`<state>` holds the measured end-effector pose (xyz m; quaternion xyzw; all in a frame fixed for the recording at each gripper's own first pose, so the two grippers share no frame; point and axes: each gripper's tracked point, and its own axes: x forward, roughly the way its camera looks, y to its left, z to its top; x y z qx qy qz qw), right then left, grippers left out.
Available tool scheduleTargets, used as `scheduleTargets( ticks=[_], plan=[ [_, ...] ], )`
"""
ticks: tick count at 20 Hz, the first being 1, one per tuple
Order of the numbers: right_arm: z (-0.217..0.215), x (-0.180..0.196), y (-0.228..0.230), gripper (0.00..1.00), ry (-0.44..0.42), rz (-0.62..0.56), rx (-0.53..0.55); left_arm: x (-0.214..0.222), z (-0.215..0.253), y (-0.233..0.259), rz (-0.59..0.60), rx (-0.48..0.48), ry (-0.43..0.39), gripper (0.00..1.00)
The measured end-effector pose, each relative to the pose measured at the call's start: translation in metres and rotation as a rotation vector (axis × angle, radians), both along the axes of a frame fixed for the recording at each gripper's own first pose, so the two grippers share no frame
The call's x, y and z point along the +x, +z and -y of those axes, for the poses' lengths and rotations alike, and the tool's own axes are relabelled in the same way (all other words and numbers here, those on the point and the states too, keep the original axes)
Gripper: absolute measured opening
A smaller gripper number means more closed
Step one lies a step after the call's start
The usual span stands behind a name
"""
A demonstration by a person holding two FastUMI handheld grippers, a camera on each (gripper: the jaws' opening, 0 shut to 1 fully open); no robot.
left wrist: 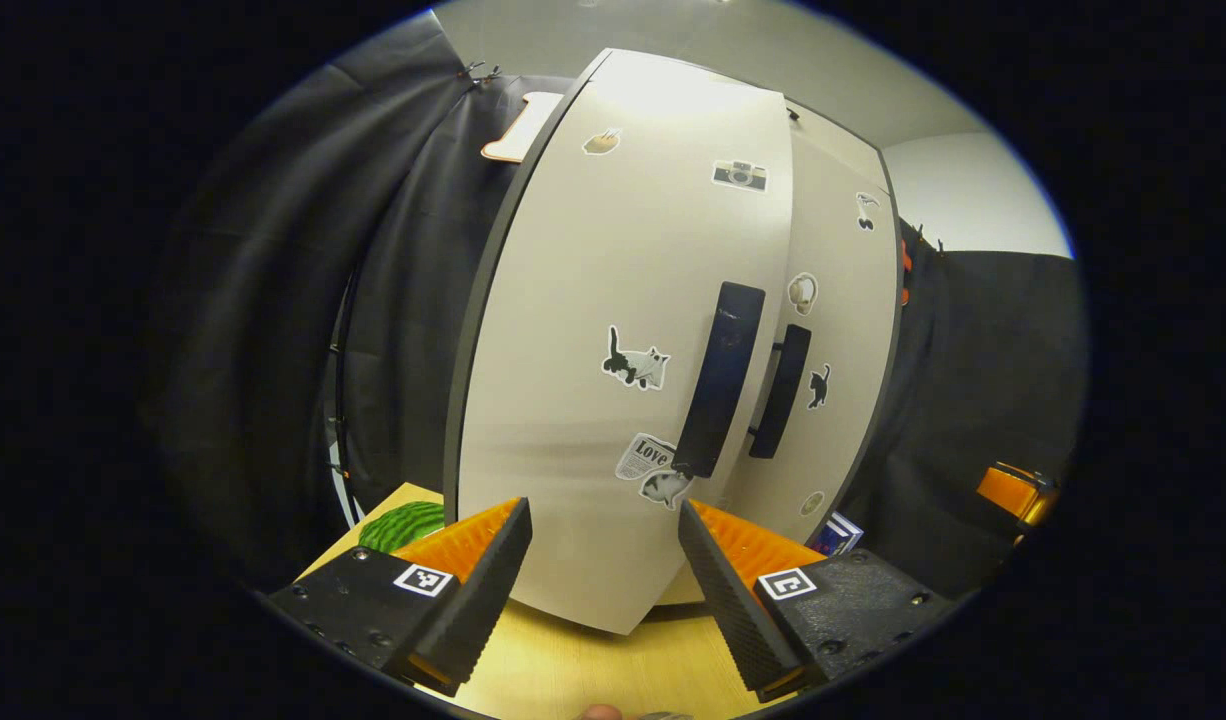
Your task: Grasp the bottle in the cabinet with the left hand and place it on the coaster, then close the right door with the right hand and the left door with the left hand.
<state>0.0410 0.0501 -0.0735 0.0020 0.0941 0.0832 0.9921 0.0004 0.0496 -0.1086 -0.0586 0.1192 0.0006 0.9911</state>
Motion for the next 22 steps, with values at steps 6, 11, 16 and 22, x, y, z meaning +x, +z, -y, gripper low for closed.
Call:
scheduleTargets(
  ticks=[6,11,16,22],
  plan=[
    [-0.002,-0.003,0.017,0.93,0.004,0.028,-0.023,-0.006,0.014,0.020,0.029,0.010,-0.014,0.95],
    [-0.009,-0.004,0.033,0.93,0.023,0.062,-0.002,-0.014,0.029,0.049,0.068,0.046,-0.048,0.95],
    [-0.018,-0.009,0.058,0.96,0.045,0.110,0.043,-0.024,0.039,0.076,0.107,0.067,-0.061,0.95],
    [-0.022,-0.019,0.079,0.96,0.058,0.154,0.054,-0.037,0.041,0.108,0.157,0.093,-0.028,0.95]
  ],
)
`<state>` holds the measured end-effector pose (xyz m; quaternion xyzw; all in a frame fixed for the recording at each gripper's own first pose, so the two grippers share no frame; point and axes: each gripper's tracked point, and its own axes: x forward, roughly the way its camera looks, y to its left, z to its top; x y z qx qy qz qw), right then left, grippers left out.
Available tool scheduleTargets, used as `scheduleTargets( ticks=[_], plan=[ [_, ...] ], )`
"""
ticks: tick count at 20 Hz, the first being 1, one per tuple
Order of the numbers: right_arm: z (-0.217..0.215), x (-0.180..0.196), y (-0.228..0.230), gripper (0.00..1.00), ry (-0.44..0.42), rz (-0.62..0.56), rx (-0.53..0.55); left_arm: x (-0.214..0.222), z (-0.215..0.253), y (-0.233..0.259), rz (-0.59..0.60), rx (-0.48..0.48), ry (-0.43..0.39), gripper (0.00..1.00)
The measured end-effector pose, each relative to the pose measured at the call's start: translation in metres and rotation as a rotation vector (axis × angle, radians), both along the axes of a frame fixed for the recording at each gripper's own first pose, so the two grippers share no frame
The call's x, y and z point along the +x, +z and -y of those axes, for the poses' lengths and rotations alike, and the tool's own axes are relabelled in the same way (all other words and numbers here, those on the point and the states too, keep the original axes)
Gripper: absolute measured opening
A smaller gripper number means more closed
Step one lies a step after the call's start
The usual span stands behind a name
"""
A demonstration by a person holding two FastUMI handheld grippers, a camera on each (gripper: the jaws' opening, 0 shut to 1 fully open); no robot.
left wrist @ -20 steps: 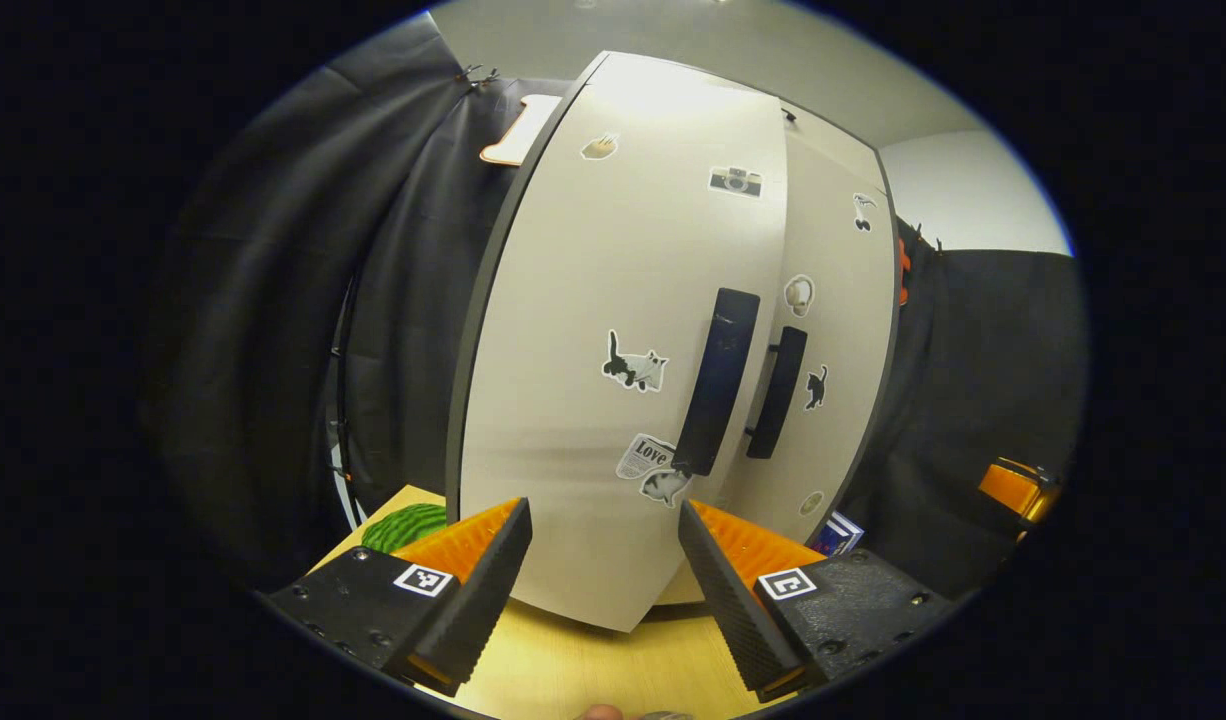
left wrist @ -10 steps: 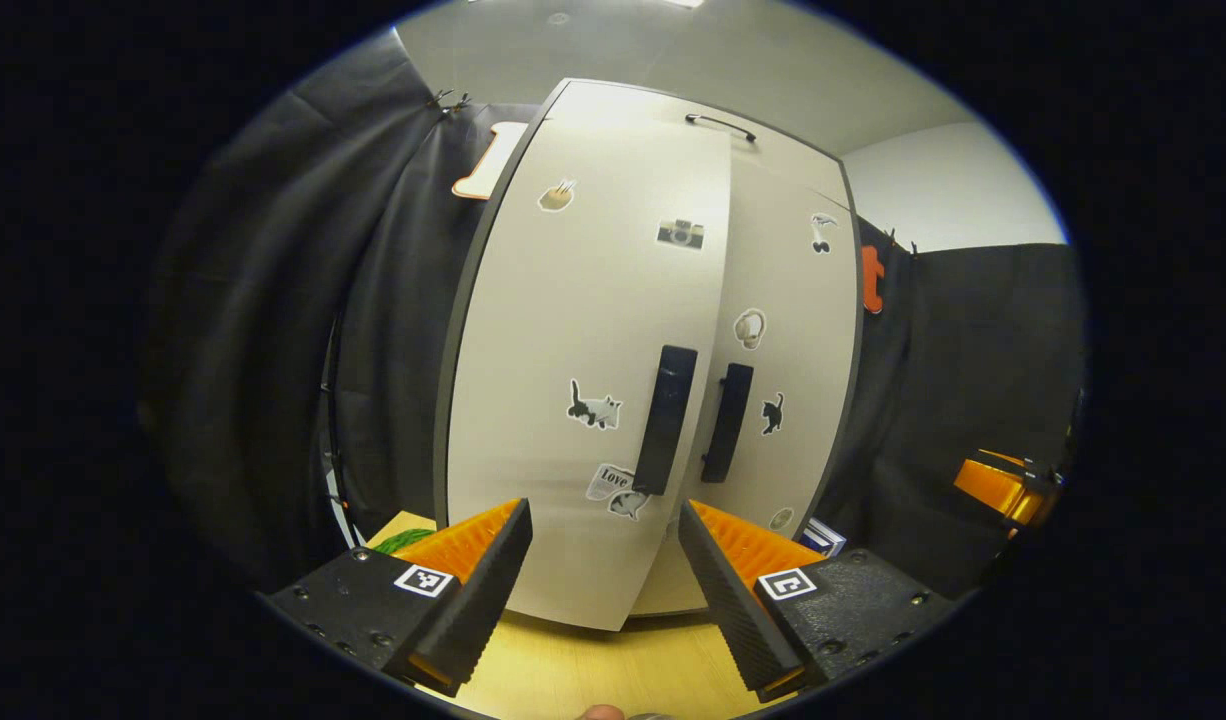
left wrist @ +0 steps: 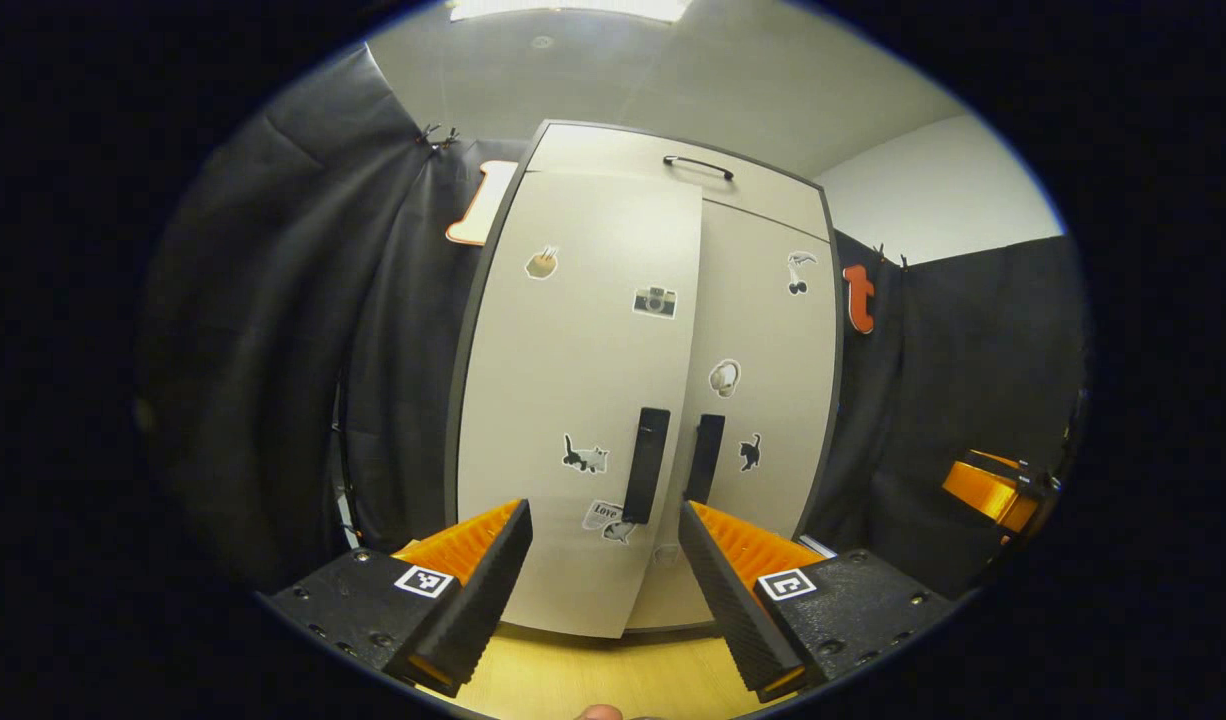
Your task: Grasp the bottle in the cabinet with the left hand and place it on the coaster, then close the right door with the right hand and the left door with the left hand.
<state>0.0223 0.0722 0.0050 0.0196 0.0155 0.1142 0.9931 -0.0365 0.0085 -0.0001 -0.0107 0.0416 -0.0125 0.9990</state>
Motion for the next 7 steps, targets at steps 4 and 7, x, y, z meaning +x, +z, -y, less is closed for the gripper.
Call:
scheduleTargets(
  ticks=[4,7],
  plan=[
    [-0.002,-0.001,0.007,0.93,0.003,0.005,0.014,-0.009,0.004,0.014,0.017,0.018,0.029,0.95],
    [-0.008,0.000,0.021,0.99,0.012,0.029,0.043,-0.013,0.003,0.025,0.026,0.040,0.067,0.96]
  ],
)
